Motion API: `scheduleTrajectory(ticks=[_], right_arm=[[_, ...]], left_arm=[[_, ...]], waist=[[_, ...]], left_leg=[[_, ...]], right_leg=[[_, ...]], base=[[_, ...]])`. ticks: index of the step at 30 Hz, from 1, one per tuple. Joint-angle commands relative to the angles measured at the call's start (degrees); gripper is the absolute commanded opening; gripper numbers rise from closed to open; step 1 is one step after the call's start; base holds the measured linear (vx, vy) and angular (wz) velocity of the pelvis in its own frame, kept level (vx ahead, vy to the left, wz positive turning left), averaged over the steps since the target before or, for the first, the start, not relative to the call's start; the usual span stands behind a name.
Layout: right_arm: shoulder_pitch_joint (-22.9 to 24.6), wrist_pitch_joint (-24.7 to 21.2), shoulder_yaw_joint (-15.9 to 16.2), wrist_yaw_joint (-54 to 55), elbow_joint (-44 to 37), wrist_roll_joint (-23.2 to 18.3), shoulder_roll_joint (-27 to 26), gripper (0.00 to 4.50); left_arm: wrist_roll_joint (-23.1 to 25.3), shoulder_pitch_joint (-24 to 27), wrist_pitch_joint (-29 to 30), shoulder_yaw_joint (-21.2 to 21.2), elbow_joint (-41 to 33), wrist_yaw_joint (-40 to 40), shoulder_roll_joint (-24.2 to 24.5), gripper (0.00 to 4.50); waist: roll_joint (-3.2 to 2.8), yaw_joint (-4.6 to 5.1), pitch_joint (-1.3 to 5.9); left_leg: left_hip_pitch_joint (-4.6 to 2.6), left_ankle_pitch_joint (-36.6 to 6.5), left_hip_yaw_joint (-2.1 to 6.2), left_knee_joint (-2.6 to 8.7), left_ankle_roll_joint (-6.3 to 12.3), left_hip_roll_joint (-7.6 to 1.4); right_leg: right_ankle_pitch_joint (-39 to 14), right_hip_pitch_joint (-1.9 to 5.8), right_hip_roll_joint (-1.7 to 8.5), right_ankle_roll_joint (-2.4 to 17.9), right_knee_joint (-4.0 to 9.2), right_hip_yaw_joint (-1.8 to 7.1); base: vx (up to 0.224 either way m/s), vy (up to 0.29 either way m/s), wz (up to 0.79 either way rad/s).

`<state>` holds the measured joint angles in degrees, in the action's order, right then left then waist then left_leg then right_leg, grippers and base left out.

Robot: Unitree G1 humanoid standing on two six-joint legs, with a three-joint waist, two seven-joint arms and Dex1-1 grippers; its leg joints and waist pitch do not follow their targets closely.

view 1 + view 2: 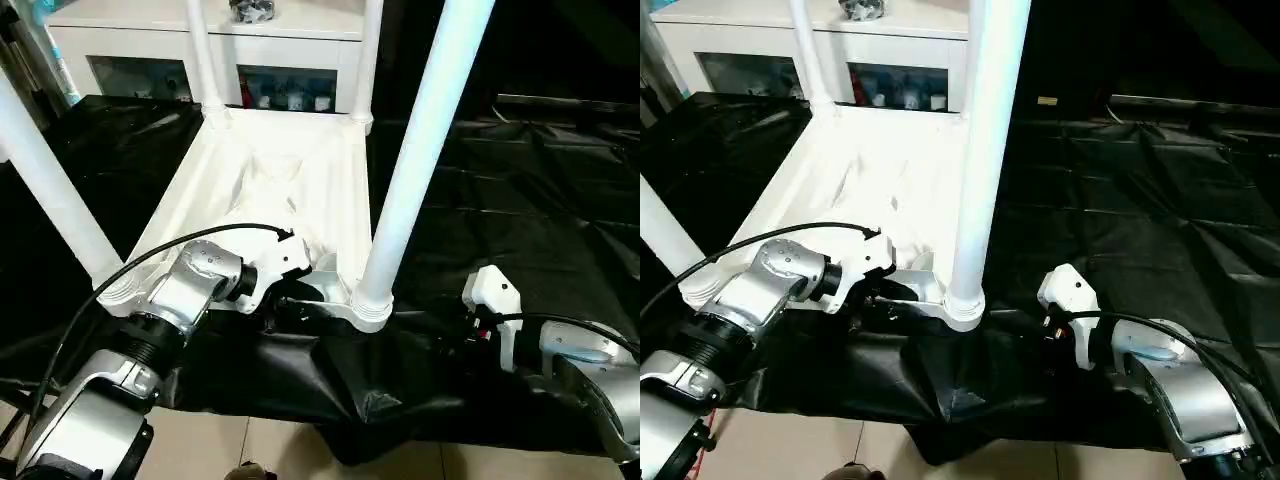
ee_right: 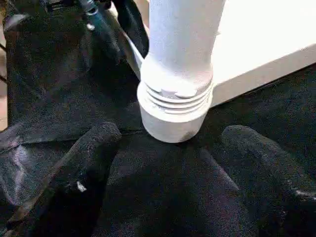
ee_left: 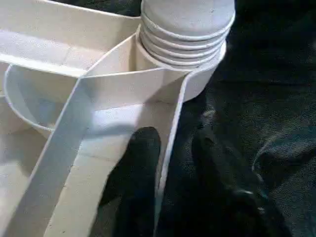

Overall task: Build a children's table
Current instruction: Rotate leg to tighten

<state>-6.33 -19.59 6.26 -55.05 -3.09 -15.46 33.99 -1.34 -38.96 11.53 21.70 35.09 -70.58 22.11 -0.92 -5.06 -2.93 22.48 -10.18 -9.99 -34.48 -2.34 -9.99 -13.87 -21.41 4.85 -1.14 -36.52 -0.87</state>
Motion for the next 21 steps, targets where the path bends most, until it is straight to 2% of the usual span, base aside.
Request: scheduleTrajectory(ticks=[1, 4, 5, 11, 18, 19, 21], right_arm=[[-0.54, 0.31, 0.26, -0.19, 0.42, 0.0, 0.44, 3.79], [-0.53, 0.29, 0.29, -0.26, 0.39, -0.01, 0.46, 3.79], [-0.53, 0.28, 0.31, -0.29, 0.39, -0.01, 0.47, 3.79], [-0.71, 0.4, 0.3, -0.52, 0.68, 0.25, 0.3, 3.79], [-1.0, 0.5, 0.35, -0.68, 0.94, 0.34, 0.18, 3.79], [-1.12, 0.49, 0.36, -0.69, 0.98, 0.33, 0.14, 3.79], [-1.49, 0.4, 0.07, -0.54, 1.1, 0.01, -0.22, 3.79]], left_arm=[[0.3, -0.19, 0.05, -0.47, 0.45, -0.52, 0.5, 0.93], [0.49, -0.22, 0.04, -0.5, 0.69, -0.83, 0.67, 0.8], [0.58, -0.24, 0.1, -0.44, 0.75, -0.9, 0.74, 0.58], [2.85, -0.04, -0.53, 1.32, 1.12, -1.31, 2.25, 0.12], [4.48, 1.22, -1.06, 2.76, 0.17, -2.68, 3.81, 0.05], [4.17, 1.53, -0.41, 2.5, -0.37, -2.74, 3.89, 0.05], [1.74, 2.35, 3.76, 0.34, -2.42, -1.98, 3.15, 0.05]], waist=[[0.44, -0.04, 3.68], [0.4, -0.02, 3.65], [0.42, 0.0, 3.65], [0.36, 0.21, 3.69], [0.45, 1.0, 3.51], [0.67, 1.1, 3.45], [0.61, 1.29, 3.34]], left_leg=[[-1.39, -8.42, 0.79, 3.88, 3.95, -2.78], [-1.4, -8.57, 0.81, 3.92, 3.91, -2.81], [-1.36, -8.56, 0.8, 3.93, 3.91, -2.79], [-1.31, -7.76, 0.83, 3.91, 4.17, -2.78], [-1.25, -9.07, 0.82, 4.07, 3.96, -2.78], [-1.26, -9.58, 0.79, 4.11, 3.83, -2.77], [-1.29, -9.93, 0.78, 4.17, 3.69, -2.8]], right_leg=[[3.37, 2.11, 3.11, 16.45, 4.13, 1.36], [3.14, 2.07, 3.1, 16.44, 4.15, 1.34], [3.03, 2.1, 3.11, 16.37, 4.17, 1.35], [4.47, 2.14, 3.09, 16.48, 4.05, 1.32], [2.5, 2.17, 3.14, 16.83, 4.24, 1.29], [1.14, 2.2, 3.17, 16.75, 4.33, 1.28], [-0.22, 2.1, 3.19, 16.75, 4.46, 1.31]], base=[[0.0, 0.0, 0.0], [0.0, 0.0, 0.0], [0.0, 0.0, 0.0], [0.0, 0.0, 0.0], [0.0, 0.0, 0.0], [0.0, 0.0, 0.0], [0.0, 0.0, 0.0]])
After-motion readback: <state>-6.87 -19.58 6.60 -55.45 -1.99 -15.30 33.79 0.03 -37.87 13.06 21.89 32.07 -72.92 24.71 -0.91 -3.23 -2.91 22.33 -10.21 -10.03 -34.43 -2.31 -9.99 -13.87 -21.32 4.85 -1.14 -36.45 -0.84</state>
